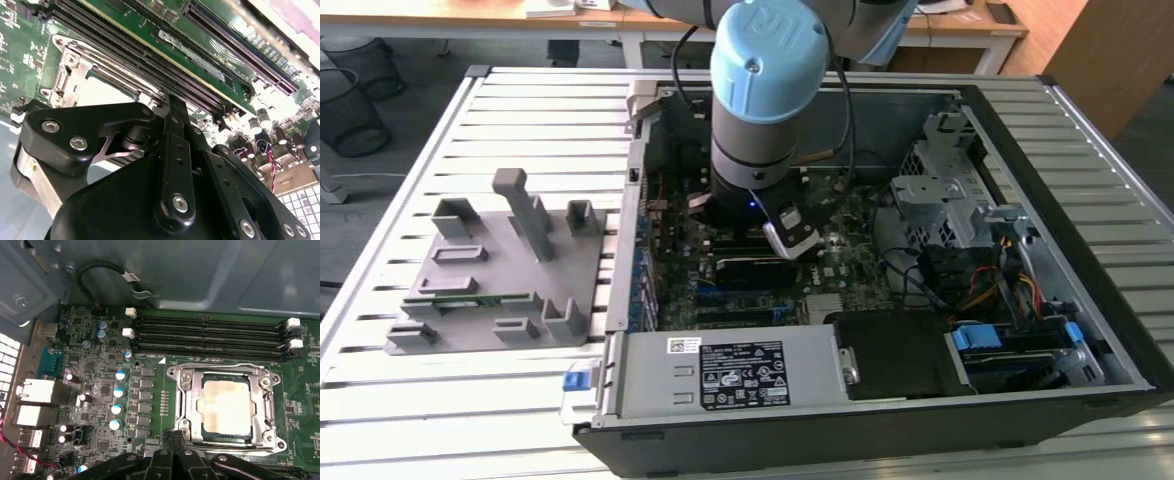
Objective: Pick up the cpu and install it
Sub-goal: 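Install the second cpu locking lever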
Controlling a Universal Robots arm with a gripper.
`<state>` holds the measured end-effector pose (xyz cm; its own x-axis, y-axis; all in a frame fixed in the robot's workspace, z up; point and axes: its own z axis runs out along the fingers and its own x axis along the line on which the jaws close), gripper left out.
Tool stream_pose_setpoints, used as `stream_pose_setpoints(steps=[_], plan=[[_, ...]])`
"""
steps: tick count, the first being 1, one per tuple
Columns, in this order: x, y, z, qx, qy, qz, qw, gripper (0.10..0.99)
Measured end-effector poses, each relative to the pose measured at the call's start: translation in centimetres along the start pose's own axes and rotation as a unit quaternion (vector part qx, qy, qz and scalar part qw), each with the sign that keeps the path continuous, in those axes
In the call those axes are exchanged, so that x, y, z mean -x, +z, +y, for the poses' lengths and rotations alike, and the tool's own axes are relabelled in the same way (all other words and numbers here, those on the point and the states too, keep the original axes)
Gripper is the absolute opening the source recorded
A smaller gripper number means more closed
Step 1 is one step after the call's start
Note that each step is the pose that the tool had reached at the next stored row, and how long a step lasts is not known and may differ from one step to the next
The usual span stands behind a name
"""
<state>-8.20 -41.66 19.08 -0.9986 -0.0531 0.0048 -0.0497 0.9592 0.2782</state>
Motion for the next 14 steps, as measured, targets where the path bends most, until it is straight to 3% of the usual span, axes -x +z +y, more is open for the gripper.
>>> stream_pose_setpoints(steps=[3, 8, 14], plan=[[-0.07, 0.02, -0.01, 0.0027, 0.0, -0.0001, 1.0, 0.106], [-0.15, 0.08, -0.01, 0.0121, 0.0, -0.0006, 0.9999, 0.106], [-0.31, 0.08, 0.0, 0.0127, 0.0, -0.0007, 0.9999, 0.106]])
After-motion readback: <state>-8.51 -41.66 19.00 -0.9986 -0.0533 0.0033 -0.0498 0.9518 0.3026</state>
